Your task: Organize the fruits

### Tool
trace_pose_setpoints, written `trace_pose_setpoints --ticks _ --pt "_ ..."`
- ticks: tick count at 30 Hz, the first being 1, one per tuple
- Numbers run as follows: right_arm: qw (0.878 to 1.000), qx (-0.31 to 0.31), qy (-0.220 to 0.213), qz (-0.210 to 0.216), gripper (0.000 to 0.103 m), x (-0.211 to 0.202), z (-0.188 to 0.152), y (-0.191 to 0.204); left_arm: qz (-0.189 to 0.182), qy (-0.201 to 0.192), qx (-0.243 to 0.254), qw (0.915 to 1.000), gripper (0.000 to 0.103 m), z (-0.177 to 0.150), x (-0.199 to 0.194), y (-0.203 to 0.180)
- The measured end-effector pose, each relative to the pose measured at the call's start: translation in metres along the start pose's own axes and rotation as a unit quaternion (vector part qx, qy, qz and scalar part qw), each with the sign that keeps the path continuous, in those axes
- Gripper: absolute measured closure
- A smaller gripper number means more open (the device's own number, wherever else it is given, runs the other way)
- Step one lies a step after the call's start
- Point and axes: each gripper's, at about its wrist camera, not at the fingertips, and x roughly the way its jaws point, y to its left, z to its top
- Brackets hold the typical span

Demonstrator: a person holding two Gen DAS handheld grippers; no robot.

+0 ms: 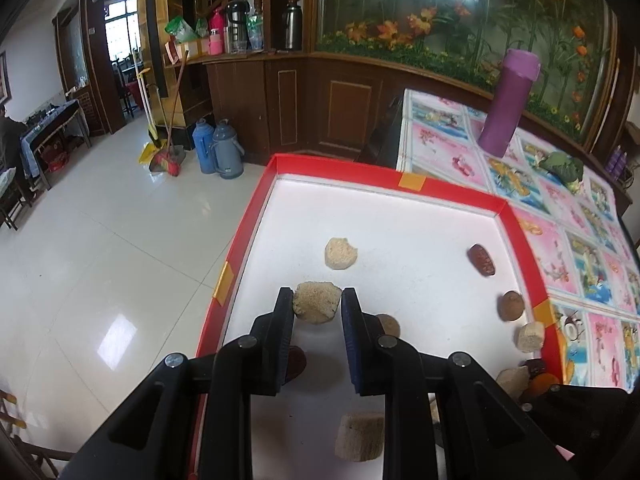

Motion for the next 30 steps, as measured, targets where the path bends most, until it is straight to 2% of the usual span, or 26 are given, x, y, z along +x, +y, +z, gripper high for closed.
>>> trace_pose_setpoints --ticks 4,6,8,11,14,18,26,30 --pt "1.0 -0.005 0.003 -0.003 0.078 0.0 0.0 0.001 0.013 0.014 -0.005 0.9998 0.075 -0.002 0.003 0.002" --pt "1.0 -0.003 0.001 0.002 0.078 -0.004 -0.002 -0.001 0.024 0.01 -0.006 0.9996 0.057 -0.003 -0.001 0.001" --pt "1.0 -0.003 -0.009 0.003 0.074 -0.009 -0.003 -0.003 0.032 -0.002 -0.006 0.9995 0.049 -0.004 -0.009 0.0" --pt "0.999 0.006 -0.035 0.008 0.062 -0.025 -0.006 -0.008 0.039 -0.02 -0.002 0.999 0.043 -0.007 -0.024 -0.006" --pt "0.998 0.015 -0.066 0.01 0.06 -0.044 -0.009 -0.015 0.044 -0.044 0.005 0.9981 0.035 -0.011 -0.043 -0.015" --pt "0.994 0.017 -0.11 -0.024 0.052 -0.073 -0.015 -0.021 0.047 -0.084 0.018 0.9952 0.025 -0.017 -0.074 -0.028" --pt "0.98 0.067 -0.177 -0.068 0.043 -0.132 -0.041 -0.042 0.049 -0.137 0.039 0.9885 0.022 -0.029 -0.131 -0.054" --pt "0.968 0.078 -0.219 -0.092 0.03 -0.165 -0.056 -0.042 0.051 -0.163 0.041 0.9844 0.019 -0.042 -0.161 -0.066"
